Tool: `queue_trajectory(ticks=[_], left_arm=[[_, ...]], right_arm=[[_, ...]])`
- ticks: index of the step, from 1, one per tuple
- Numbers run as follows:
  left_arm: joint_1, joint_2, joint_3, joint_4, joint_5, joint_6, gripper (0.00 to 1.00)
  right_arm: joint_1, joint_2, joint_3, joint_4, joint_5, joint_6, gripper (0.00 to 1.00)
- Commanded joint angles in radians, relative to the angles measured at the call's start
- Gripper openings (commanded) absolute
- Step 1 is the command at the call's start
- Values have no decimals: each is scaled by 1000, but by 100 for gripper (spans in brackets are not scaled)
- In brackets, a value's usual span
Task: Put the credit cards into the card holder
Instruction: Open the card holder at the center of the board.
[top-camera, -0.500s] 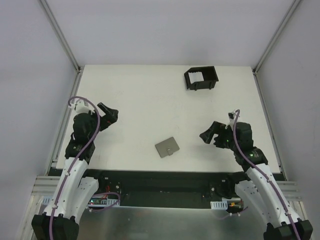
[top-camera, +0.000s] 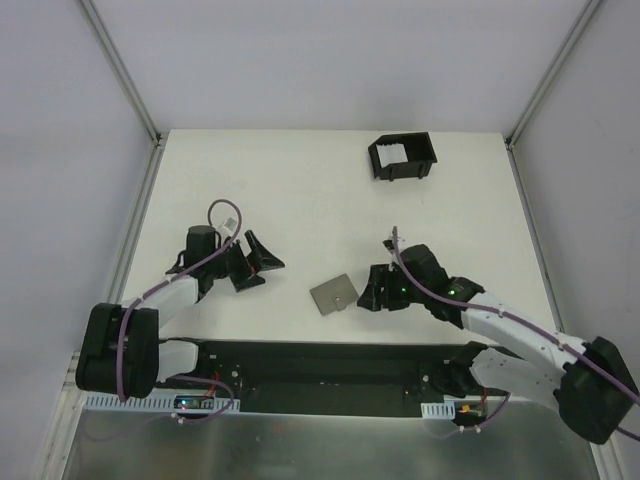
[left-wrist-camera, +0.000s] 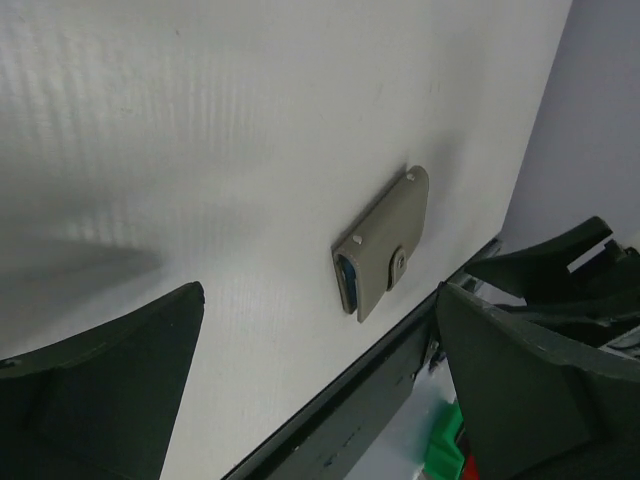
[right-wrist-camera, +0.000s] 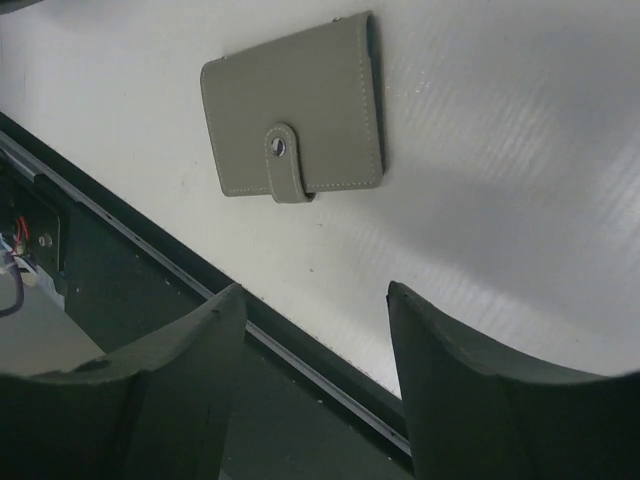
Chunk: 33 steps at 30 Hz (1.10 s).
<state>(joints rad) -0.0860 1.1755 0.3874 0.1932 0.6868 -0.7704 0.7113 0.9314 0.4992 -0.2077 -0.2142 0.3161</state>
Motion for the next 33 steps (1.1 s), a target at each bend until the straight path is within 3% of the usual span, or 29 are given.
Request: queue_trajectory(ticks=[1, 3, 5, 9, 13, 17, 21, 33], left_arm=[[-111, 46, 80, 64, 61, 97, 99], [-210, 53, 152, -88, -88, 181, 99], [-270, 68, 182, -136, -192, 218, 99], [-316, 142, 206, -143, -236, 243, 99], [-353, 225, 241, -146, -266, 266, 87], [-380, 309, 281, -146, -245, 289, 76], [-411, 355, 307, -146, -240, 304, 75], [-489, 450, 334, -147, -89, 402, 62]], right_arm=[[65, 171, 99, 151, 4, 18, 59], [88, 240, 117, 203, -2, 21, 54], [97, 294, 128, 253, -1, 38, 52], [100, 398, 143, 335, -31, 44, 49], [100, 500, 193, 338, -48, 35, 45], [100, 541, 183, 346, -42, 57, 40], [120, 523, 148, 343, -36, 66, 39], [132, 483, 78, 349, -42, 86, 38]])
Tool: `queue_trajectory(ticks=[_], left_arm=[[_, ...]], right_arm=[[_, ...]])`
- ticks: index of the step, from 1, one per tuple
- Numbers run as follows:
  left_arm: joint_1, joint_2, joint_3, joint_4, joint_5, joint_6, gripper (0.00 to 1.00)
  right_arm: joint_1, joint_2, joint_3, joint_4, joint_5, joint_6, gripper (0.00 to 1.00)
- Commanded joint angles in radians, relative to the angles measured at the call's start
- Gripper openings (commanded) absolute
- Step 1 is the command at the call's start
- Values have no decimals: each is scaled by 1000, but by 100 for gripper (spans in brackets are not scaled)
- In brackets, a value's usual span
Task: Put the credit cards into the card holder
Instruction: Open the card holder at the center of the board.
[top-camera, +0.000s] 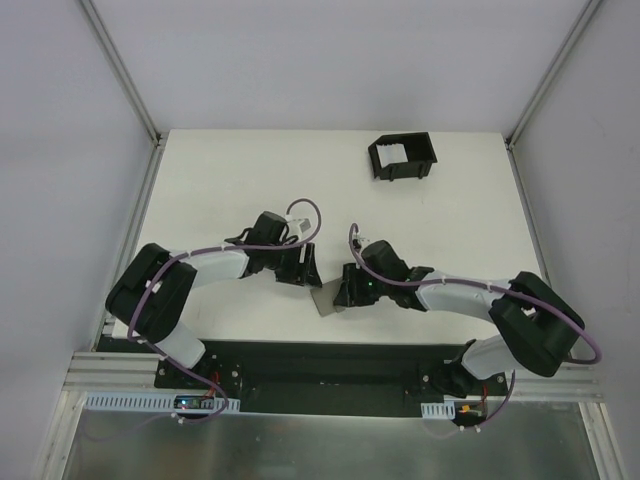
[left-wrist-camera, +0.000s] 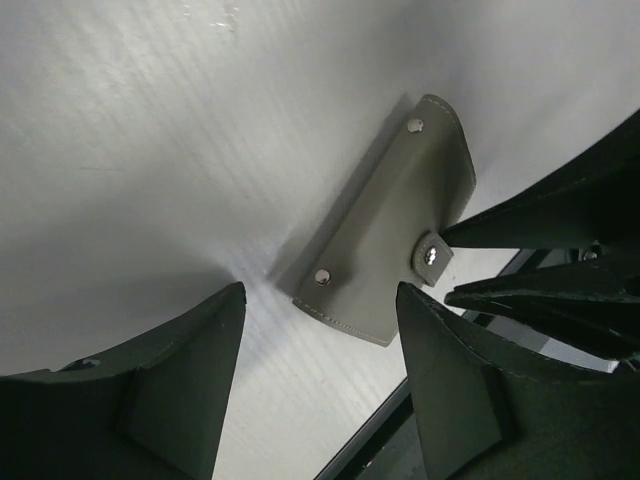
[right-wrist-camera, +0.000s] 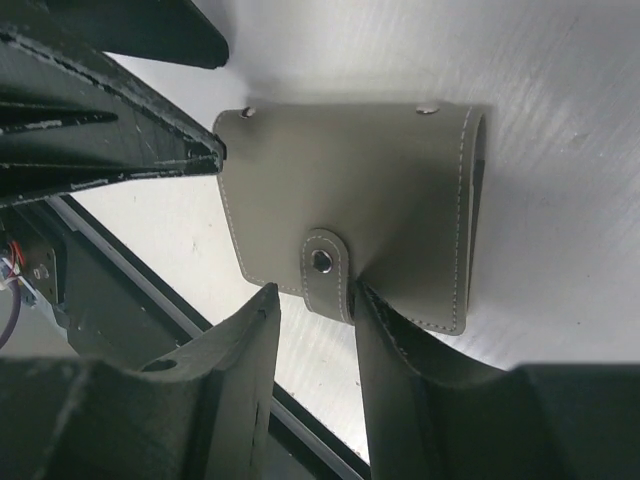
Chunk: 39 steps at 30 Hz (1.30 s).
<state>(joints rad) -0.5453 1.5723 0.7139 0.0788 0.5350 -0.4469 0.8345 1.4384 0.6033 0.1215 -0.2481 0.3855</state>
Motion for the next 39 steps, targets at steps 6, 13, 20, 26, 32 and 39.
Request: queue_trajectory(ticks=[6, 13, 20, 26, 32, 39], left_arm=[[-77, 109, 7, -10, 98, 89, 43], [-84, 121, -22, 71, 126, 30, 14], [-91, 126, -83, 186, 109, -81, 0], [-94, 85, -131, 194, -73, -186, 0], [-93, 68, -103, 107, -228, -239, 0], [-90, 38, -96, 53, -282, -251, 0]], right_arm=[[17, 17, -46, 69, 6, 38, 37], [17, 66, -42, 158, -36, 47, 16], [17, 73, -33, 208, -62, 1, 8], [58, 54, -28, 211, -117, -132, 1], [106, 14, -82, 230, -206, -229, 1], [127, -16, -160, 203, -228, -237, 6]])
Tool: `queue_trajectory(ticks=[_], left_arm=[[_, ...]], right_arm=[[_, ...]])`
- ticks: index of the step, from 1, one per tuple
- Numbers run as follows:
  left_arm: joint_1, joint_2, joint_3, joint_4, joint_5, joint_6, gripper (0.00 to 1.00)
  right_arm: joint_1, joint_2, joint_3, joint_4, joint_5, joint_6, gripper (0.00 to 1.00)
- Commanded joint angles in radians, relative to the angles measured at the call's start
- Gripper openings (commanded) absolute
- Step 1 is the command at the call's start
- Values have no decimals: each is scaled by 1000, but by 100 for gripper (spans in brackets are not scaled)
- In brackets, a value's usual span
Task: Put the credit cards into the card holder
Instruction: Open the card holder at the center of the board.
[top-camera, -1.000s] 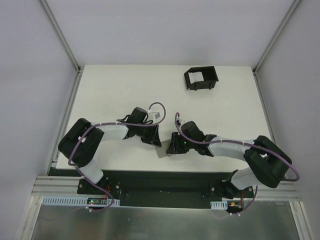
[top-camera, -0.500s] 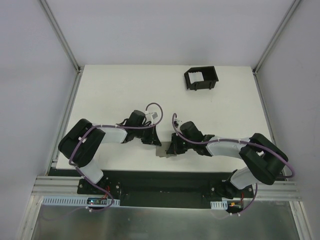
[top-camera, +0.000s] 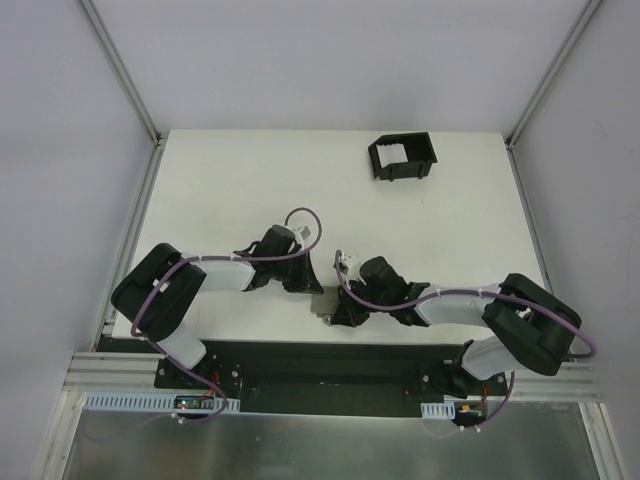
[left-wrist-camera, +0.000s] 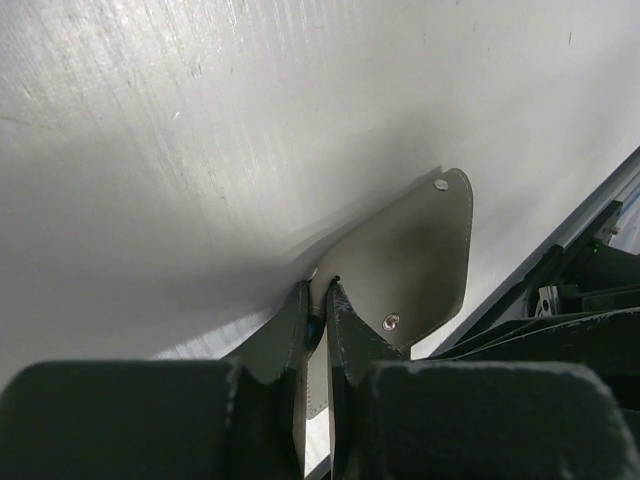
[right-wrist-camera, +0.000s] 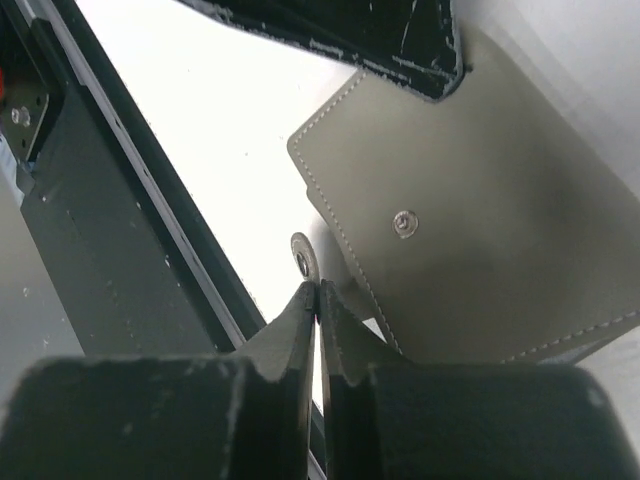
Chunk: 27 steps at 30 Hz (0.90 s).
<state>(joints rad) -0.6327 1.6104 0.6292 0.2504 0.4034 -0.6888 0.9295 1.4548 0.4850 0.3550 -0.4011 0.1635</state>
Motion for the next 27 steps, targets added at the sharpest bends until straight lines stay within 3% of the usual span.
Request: queue_trajectory(ticks=[1, 5, 11, 14, 18, 27], left_arm=[[-2, -7, -14, -117, -150, -11, 0], [-2, -43, -46, -115, -144, -11, 0], [-2, -72, -86, -109, -138, -5, 0], [-2, -95, -109, -109, -161, -20, 0], [-2, -124, -126, -111, -184, -43, 0], [-2, -216, -161, -128, -244, -72, 0]], right_arm=[[31, -42, -55, -36, -62, -6, 12], [32, -63, -108, -41, 20, 53, 33], [31, -66, -120, -50, 47, 82, 42], [32, -73, -129, -59, 41, 99, 43], [32, -77, -105, -209, 103, 120, 41], [35, -99, -99, -376, 257, 168, 26]])
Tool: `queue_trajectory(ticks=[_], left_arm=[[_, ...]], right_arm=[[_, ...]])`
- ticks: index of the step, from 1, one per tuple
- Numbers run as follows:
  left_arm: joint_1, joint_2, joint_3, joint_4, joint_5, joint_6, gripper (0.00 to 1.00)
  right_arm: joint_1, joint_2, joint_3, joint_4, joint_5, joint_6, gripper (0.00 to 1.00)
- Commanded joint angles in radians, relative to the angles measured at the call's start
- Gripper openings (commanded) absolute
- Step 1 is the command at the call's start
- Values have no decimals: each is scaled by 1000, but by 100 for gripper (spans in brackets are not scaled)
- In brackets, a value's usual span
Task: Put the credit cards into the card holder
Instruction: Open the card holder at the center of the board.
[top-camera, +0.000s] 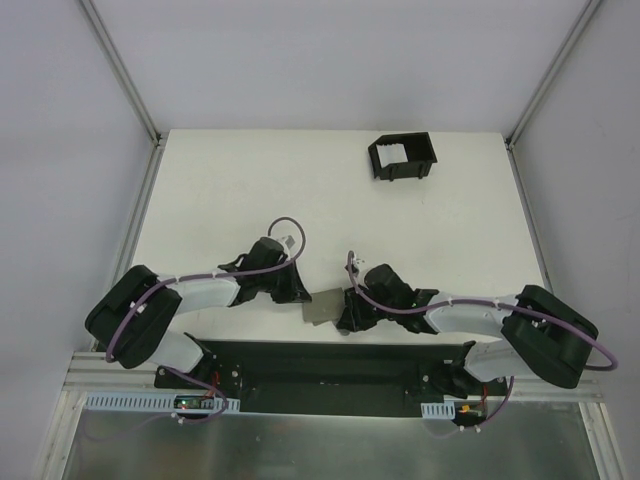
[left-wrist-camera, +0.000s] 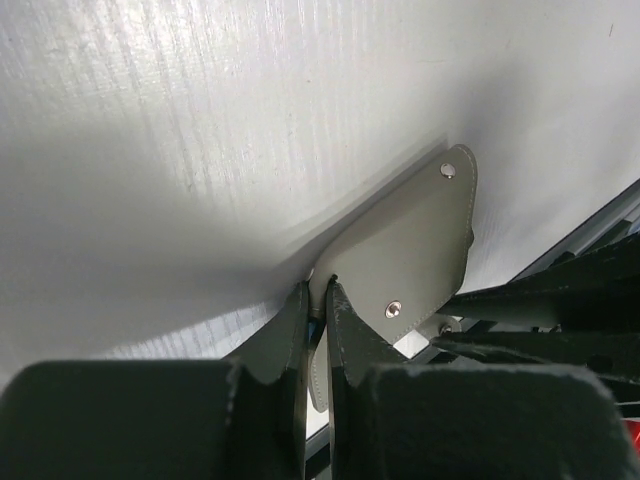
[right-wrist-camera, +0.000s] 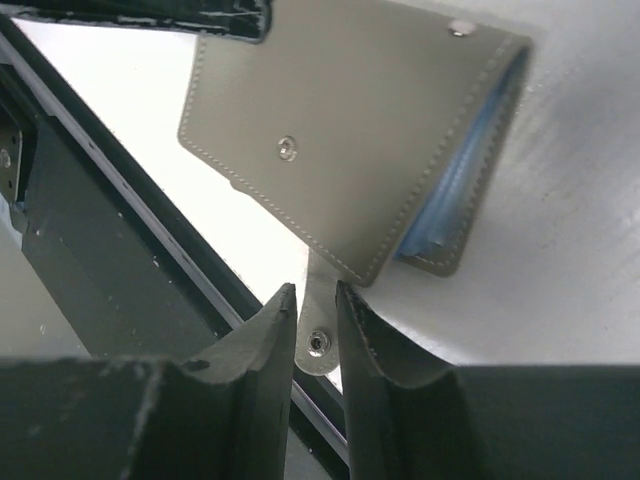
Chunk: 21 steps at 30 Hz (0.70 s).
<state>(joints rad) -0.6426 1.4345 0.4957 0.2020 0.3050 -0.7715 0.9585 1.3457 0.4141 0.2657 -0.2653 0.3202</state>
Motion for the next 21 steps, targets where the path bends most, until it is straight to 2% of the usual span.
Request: queue_trajectory(ticks=[1, 5, 8, 15, 21], left_arm=[[8, -49, -29, -82, -150, 12, 0], [8, -91, -26, -95, -138, 14, 0], [8, -137, -31, -105, -132, 23, 8], [8, -236, -19, -162, -141, 55, 48], [8, -316, 32, -254, -156, 98, 62]], right_arm=[[9, 9, -21, -290, 124, 10, 25], [19, -3, 23, -348, 210, 11, 21], [17, -13, 66, -364, 233, 0, 22], [17, -103, 178, -416, 251, -21, 29], [17, -255, 244, -493, 343, -40, 36]])
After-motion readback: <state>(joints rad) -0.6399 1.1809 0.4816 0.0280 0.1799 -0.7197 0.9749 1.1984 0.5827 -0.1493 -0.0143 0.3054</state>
